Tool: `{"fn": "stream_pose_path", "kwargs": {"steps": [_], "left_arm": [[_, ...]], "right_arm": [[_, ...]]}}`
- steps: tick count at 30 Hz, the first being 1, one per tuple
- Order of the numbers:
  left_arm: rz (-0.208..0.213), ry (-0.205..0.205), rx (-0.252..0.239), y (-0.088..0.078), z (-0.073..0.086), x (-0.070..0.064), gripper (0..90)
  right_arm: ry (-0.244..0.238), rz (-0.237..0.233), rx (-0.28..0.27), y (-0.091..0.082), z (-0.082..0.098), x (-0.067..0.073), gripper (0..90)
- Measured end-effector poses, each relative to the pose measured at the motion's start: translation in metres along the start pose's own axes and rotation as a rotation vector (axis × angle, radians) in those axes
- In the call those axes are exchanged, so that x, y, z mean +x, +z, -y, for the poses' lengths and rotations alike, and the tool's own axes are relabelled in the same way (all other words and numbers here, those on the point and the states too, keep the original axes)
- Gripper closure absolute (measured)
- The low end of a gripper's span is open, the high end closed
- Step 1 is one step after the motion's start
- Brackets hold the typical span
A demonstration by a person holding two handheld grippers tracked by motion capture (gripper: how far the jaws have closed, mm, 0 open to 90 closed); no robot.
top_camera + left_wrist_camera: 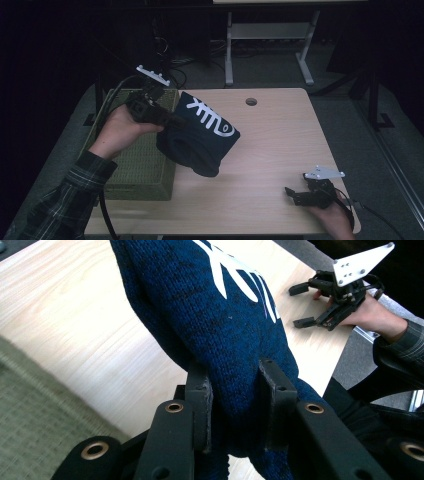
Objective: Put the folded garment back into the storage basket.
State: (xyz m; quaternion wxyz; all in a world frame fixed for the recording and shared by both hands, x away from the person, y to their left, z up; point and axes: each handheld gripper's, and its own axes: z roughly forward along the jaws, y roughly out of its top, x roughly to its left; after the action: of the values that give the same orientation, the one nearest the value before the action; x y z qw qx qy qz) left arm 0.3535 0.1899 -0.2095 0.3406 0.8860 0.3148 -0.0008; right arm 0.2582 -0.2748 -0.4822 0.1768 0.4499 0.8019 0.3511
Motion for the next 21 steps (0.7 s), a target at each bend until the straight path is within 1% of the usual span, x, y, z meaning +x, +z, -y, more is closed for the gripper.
{"fn": "stream_pose_path", "kwargs": {"steps": [4,8,12,13,16,21], "left_arm": [[-0.015,-0.021,-0.008,-0.012,0.007,0.006,71.1],[-0.021,-0.045,-0.008,-0.025,0.015,0.011,71.1],[-0.035,-0.075,-0.016,-0.039,0.025,0.017,71.1],[-0.034,-0.088,-0.023,-0.043,0.028,0.019,71.1],[-0.034,-0.104,-0.038,-0.053,0.035,0.023,71.2],[-0.047,-0.132,-0.050,-0.068,0.047,0.029,71.2]], "right_arm": [[0.002,0.000,0.000,0.000,0.000,0.000,13.3],[0.003,0.001,0.000,0.000,0.000,0.000,13.3],[0.003,0.001,0.000,0.000,0.000,0.000,13.4],[0.003,0.002,0.000,0.000,0.000,0.000,13.4],[0.003,0.002,-0.001,0.000,0.000,0.000,13.3],[0.005,0.002,0.000,0.000,0.000,0.000,13.4]]}}
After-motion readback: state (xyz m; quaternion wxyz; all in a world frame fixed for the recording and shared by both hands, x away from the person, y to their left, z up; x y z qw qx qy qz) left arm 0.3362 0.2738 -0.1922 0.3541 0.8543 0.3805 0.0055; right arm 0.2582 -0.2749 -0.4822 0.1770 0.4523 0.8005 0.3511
